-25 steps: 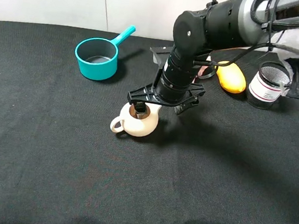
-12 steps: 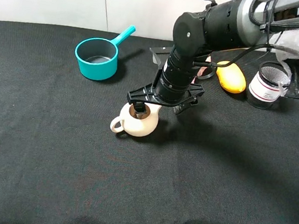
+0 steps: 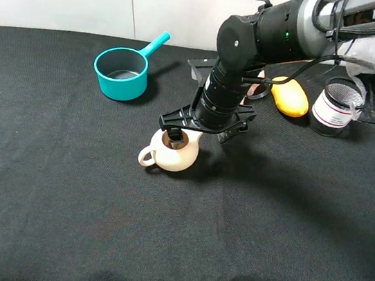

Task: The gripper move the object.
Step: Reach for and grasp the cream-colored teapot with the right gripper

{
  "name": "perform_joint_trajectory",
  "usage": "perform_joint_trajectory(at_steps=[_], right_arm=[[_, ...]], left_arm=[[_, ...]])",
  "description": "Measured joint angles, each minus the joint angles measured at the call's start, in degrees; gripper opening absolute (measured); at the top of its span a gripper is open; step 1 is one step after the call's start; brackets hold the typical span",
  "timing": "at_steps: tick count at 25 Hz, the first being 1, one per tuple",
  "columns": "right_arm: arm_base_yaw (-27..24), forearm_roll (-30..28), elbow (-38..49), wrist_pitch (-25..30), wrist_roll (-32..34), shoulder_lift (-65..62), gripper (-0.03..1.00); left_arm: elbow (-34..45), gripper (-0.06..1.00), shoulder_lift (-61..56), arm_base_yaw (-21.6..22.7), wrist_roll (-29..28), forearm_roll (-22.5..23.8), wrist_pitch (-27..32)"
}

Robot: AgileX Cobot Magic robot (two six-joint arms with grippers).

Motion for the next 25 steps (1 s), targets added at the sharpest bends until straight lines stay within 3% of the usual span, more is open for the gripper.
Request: perform_joint_trajectory(at_steps=[25], right_arm=[[0.0, 0.64, 0.0, -0.96, -0.6, 0.63, 0.69]], left_arm=[[0.0, 0.9, 0.0, 0.0, 0.0, 0.0, 0.0]])
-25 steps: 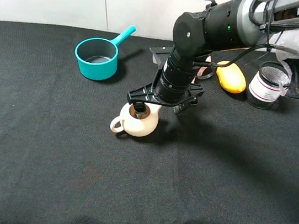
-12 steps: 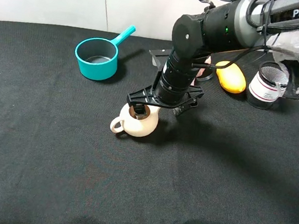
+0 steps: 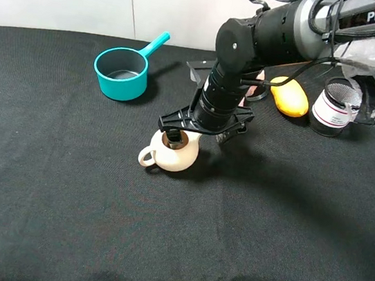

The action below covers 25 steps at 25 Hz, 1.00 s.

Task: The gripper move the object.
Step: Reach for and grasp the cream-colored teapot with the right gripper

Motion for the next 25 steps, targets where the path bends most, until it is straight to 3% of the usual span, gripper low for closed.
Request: perform_joint_trajectory(at_steps=[23, 25], right_arm=[[0.0, -1.25, 0.0, -0.75, 0.0, 0.0, 0.69], [0.0, -1.25, 0.0, -0.75, 0.0, 0.0, 0.66]], left_arm=[[0.0, 0.9, 0.0, 0.0, 0.0, 0.0, 0.0], [0.0, 0.9, 0.0, 0.0, 0.0, 0.0, 0.0]])
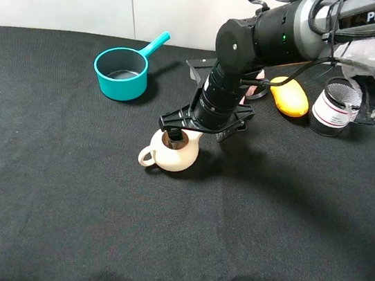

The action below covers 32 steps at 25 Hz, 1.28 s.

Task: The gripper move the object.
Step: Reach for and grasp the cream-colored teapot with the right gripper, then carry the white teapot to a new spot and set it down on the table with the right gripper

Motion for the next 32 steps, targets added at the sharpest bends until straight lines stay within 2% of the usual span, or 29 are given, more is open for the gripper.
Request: perform_joint_trajectory(at_steps=[8, 14, 28, 32], right_arm=[[0.0, 0.0, 0.0, 0.0, 0.0, 0.0, 0.47], [0.0, -0.17, 0.0, 0.0, 0.0, 0.0, 0.25], [0.0, -0.4, 0.0, 0.36, 0.0, 0.0, 0.24], [0.0, -0.4, -0.91, 2.8, 0.0, 0.0, 0.24]], left_arm=[[0.0, 0.9, 0.0, 0.0, 0.0, 0.0, 0.0], [0.0, 0.9, 0.0, 0.0, 0.0, 0.0, 0.0], [0.0, 0.9, 0.0, 0.0, 0.0, 0.0, 0.0], [0.0, 0.9, 0.0, 0.0, 0.0, 0.0, 0.0]])
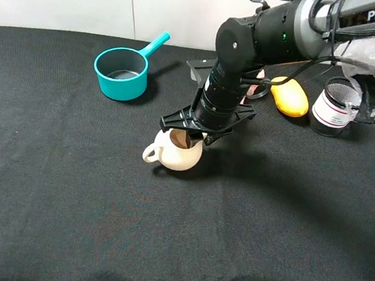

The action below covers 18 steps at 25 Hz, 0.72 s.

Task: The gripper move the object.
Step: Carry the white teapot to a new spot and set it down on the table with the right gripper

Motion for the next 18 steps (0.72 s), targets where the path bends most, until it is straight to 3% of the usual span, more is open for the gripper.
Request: perform_joint_trajectory(at_steps=[18], right_arm=[[0.0, -3.09, -14.46, 18.15, -0.05, -3.74, 0.24]], left_arm=[[0.0, 0.9, 0.0, 0.0, 0.0, 0.02, 0.0]])
